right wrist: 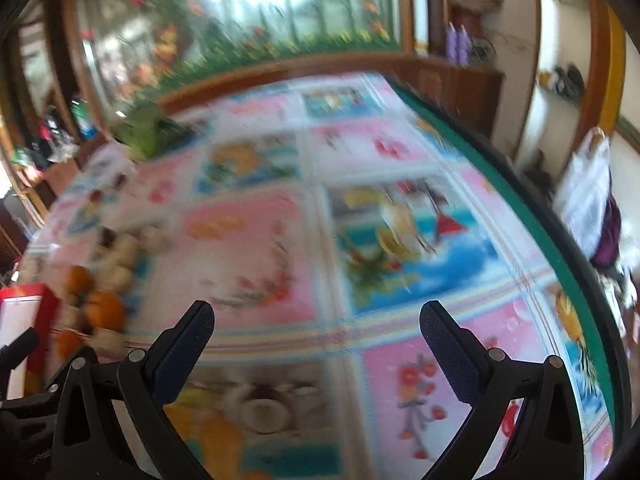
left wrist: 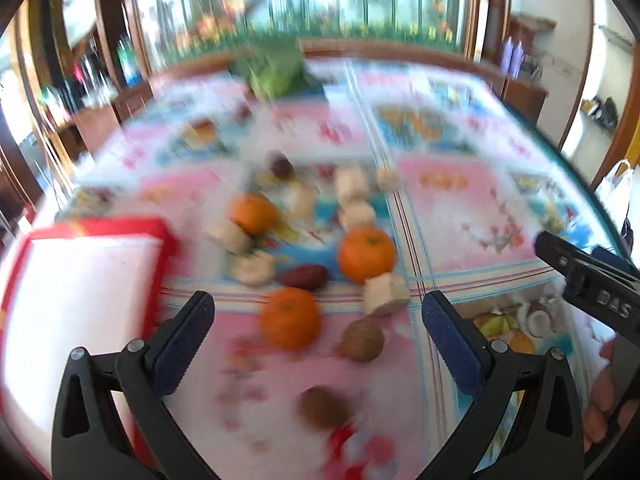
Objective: Organize fruits
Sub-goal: 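Move both tools toward the scattered fruit pile on the table, then close the left gripper on a tangerine while the right gripper grasps another tangerine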
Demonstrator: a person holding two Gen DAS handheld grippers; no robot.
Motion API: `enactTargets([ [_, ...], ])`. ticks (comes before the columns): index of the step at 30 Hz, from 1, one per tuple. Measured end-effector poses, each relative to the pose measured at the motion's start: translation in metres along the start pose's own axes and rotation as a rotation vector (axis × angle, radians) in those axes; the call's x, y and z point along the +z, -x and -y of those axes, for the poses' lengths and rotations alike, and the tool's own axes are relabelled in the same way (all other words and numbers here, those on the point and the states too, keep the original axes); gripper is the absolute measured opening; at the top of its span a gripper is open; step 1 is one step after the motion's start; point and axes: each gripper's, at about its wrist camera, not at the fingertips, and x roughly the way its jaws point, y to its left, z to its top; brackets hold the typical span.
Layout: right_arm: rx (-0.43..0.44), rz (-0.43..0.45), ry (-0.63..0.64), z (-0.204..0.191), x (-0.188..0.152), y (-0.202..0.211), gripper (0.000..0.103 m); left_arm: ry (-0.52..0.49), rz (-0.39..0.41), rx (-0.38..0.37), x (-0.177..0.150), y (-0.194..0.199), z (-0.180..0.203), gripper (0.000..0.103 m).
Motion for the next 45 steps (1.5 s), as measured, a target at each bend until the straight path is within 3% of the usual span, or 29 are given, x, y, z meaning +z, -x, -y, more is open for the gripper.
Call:
enactTargets([
  [2, 0.057, 0.059, 0.026, -0.017, -0.001, 0.013, 0.102, 0.034, 0.075, 0.027, 0.0, 0.03, -0.02, 0.103],
  [5, 0.166, 0.07, 0.027, -0.038, -0.002, 0.018, 0.102, 0.043, 0.128, 0.1, -0.003, 0.054, -0.047, 0.103],
  [7, 0.196, 0.068, 0.045, -0.048, -0.005, 0.019, 0.102, 0.045, 0.142, 0.162, -0.008, 0.061, -0.063, 0.103],
  [10, 0.201, 0.078, 0.087, -0.054, -0.008, 0.02, 0.102, 0.078, 0.158, 0.197, -0.018, 0.068, -0.082, 0.103],
  [24, 0.238, 0.051, 0.111, -0.059, -0.017, 0.02, 0.102, 0.042, 0.109, 0.15, -0.036, 0.066, -0.072, 0.103],
  [39, 0.268, 0.033, 0.154, -0.067, -0.021, 0.018, 0.091, -0.014, 0.101, 0.125, -0.035, 0.062, -0.053, 0.103],
  [45, 0.31, -0.032, 0.14, -0.072, -0.015, 0.003, 0.081, -0.037, 0.094, 0.109, -0.031, 0.059, -0.051, 0.103],
])
